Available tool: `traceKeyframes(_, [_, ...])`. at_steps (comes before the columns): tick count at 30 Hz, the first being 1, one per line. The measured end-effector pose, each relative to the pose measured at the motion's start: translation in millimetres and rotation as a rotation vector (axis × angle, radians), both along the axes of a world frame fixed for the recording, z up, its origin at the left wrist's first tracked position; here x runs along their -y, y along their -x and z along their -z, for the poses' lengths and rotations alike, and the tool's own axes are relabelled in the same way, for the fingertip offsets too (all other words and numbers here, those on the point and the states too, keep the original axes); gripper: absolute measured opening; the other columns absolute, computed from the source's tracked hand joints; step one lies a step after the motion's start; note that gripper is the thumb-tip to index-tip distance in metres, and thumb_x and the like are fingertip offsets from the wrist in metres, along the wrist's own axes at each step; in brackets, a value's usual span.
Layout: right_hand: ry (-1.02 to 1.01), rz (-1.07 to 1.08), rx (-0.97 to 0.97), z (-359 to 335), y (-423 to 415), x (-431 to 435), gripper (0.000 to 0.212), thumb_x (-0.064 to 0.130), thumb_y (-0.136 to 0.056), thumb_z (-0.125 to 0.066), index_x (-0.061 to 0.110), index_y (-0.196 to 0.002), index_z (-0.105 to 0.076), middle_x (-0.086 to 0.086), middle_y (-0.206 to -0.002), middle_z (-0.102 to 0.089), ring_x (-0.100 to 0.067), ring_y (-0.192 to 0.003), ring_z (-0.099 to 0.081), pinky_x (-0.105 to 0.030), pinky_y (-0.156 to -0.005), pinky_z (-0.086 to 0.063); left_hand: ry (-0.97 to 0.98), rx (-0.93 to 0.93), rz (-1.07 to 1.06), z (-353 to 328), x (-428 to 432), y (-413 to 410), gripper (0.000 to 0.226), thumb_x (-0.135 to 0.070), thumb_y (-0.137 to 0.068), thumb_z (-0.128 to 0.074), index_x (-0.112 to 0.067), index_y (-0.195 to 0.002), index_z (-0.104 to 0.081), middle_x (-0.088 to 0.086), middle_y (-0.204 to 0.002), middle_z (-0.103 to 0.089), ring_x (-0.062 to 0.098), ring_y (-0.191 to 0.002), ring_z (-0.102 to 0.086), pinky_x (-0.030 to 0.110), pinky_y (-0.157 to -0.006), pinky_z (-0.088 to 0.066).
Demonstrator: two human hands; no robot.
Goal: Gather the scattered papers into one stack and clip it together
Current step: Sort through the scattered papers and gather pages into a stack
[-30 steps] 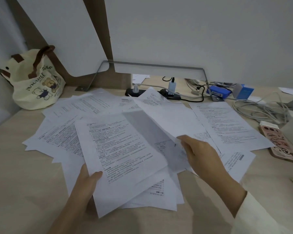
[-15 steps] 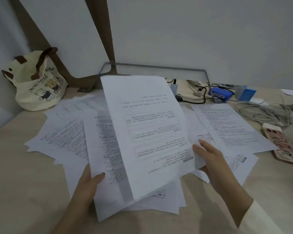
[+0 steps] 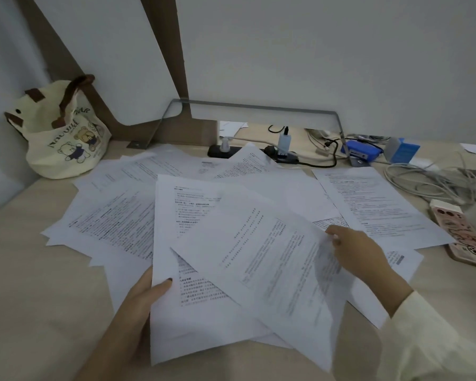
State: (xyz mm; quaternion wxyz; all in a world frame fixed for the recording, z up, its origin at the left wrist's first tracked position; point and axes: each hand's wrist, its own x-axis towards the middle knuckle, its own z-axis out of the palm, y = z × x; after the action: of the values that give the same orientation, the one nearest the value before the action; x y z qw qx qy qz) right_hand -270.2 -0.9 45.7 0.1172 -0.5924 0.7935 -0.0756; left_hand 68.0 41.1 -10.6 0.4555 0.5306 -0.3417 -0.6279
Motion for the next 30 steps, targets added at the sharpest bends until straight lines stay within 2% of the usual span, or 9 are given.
traceKeyframes(4, [0.08,-0.023,-0.312,-20,0,10,0.037,0.001,-0.087,-0.038,0.016,-0.115,-0.056,-0.01,-0.089,-0.063,-0.029,-0.085,-0.058,-0.03,-0.068,-0.039,-0.013,-0.034,0.012,-2,0,-2,0.03,-0.006,-0.091,-0.048,-0.023,-0.113,-0.061,0.004,-0.105,-0.073,0.026,-0.098,-0.067,0.039,-0.078,-0.05])
traceKeyframes(7, [0.153,-0.114,-0.432,-28,-7,21,0.034,0.001,-0.088,-0.039,0.016,-0.113,-0.056,0.002,-0.063,-0.038,-0.023,-0.074,-0.042,-0.028,-0.067,-0.031,-0.028,-0.009,0.045,1,3,-5,0.029,-0.006,-0.091,-0.047,-0.023,-0.108,-0.062,0.002,-0.099,-0.075,0.019,-0.087,-0.072,0.034,-0.072,-0.052])
traceKeyframes(11, [0.304,-0.381,-0.409,-19,-32,41,0.031,-0.004,-0.08,-0.048,0.015,-0.101,-0.061,-0.003,-0.079,-0.061,-0.024,-0.082,-0.052,-0.029,-0.071,-0.032,-0.045,0.102,0.086,-2,9,-1,0.032,0.003,-0.093,-0.041,-0.025,-0.091,-0.057,-0.016,-0.063,-0.073,-0.003,-0.057,-0.068,0.012,-0.048,-0.049])
traceKeyframes(13, [0.385,-0.408,-0.365,-13,-43,50,0.028,-0.009,-0.074,-0.055,0.012,-0.091,-0.064,-0.007,-0.073,-0.063,-0.026,-0.076,-0.054,-0.03,-0.068,-0.031,-0.079,0.166,0.106,0,19,1,0.033,0.006,-0.094,-0.038,-0.02,-0.094,-0.058,-0.014,-0.069,-0.074,-0.007,-0.058,-0.065,0.006,-0.047,-0.046])
traceKeyframes(15, [0.393,-0.425,-0.315,-9,-55,54,0.03,-0.009,-0.076,-0.052,0.011,-0.095,-0.065,-0.007,-0.078,-0.064,-0.026,-0.08,-0.054,-0.028,-0.069,-0.028,-0.052,0.131,0.152,1,14,-5,0.031,-0.001,-0.097,-0.035,-0.01,-0.121,-0.052,0.006,-0.111,-0.07,-0.002,-0.081,-0.066,0.003,-0.064,-0.046])
traceKeyframes(16, [0.381,-0.45,-0.276,-6,-61,55,0.031,-0.007,-0.079,-0.049,0.012,-0.099,-0.064,-0.007,-0.084,-0.065,-0.024,-0.084,-0.053,-0.026,-0.07,-0.027,-0.053,0.152,0.144,1,13,-6,0.032,-0.005,-0.098,-0.036,-0.012,-0.127,-0.048,0.009,-0.118,-0.065,-0.001,-0.09,-0.065,0.005,-0.073,-0.046])
traceKeyframes(20, [0.377,-0.471,0.028,5,-84,50,0.034,0.001,-0.091,-0.045,0.017,-0.117,-0.06,-0.006,-0.107,-0.066,-0.023,-0.102,-0.055,-0.025,-0.081,-0.039,-0.02,0.273,0.193,-5,5,1,0.024,-0.009,-0.092,-0.052,-0.023,-0.108,-0.063,0.002,-0.1,-0.073,0.009,-0.085,-0.071,0.02,-0.069,-0.053])
traceKeyframes(24, [0.344,-0.263,0.204,7,-77,31,0.044,0.013,-0.092,-0.052,0.017,-0.135,-0.043,-0.008,-0.138,-0.045,-0.024,-0.127,-0.039,-0.029,-0.101,-0.032,-0.001,0.257,0.096,-4,5,1,0.031,-0.003,-0.091,-0.051,-0.014,-0.119,-0.059,0.003,-0.109,-0.068,0.016,-0.098,-0.065,0.026,-0.079,-0.051])
traceKeyframes(30, [0.102,0.054,0.529,19,-41,-6,0.035,0.013,-0.088,-0.059,0.009,-0.122,-0.05,-0.017,-0.126,-0.05,-0.019,-0.097,-0.05,-0.029,-0.082,-0.038,-0.007,0.113,-0.065,0,1,2,0.034,-0.008,-0.091,-0.053,-0.012,-0.124,-0.056,0.009,-0.115,-0.067,0.029,-0.106,-0.062,0.043,-0.09,-0.049])
